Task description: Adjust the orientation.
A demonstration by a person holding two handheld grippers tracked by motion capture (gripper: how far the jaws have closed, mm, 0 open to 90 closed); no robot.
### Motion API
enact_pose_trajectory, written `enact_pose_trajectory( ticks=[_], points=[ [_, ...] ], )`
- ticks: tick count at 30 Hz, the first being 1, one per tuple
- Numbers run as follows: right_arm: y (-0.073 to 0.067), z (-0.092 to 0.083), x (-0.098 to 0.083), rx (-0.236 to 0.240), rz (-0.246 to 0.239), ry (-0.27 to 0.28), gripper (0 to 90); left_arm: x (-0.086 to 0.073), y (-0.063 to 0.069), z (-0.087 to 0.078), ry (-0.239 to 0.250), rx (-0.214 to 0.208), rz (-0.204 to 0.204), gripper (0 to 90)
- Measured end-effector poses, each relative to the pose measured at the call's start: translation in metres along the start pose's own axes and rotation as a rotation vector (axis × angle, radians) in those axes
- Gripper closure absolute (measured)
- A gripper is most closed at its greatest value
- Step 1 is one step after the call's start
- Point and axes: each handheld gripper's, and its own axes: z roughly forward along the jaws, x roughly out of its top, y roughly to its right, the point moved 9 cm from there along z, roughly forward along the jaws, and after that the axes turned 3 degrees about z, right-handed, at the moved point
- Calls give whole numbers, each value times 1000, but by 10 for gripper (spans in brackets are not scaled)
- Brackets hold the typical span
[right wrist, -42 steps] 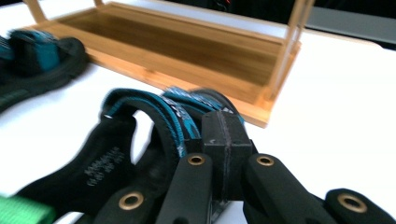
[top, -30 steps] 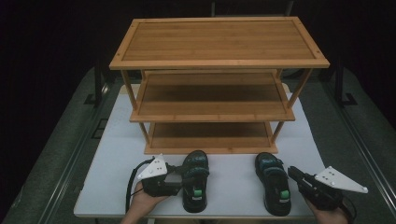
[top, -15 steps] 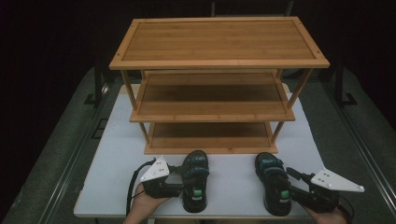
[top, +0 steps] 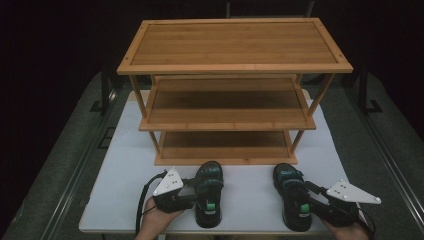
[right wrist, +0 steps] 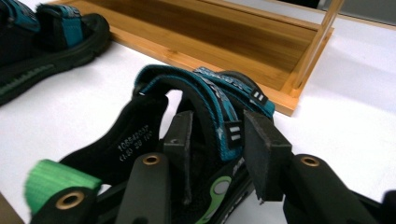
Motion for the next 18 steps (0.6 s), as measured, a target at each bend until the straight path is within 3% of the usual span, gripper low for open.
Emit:
enact_pose_trajectory(
  ticks=[4,13,18],
  points=[
    [1,1,-1,-17,-5,-3,671,0,3,1,0,23,37,657],
    [2,0,0,-46,-21,-8,747,0,-1,-1,6,59,39,716],
    [3,-1,1,-57,-5,0,763,2,-1,-2,26,74,32,725]
  ],
)
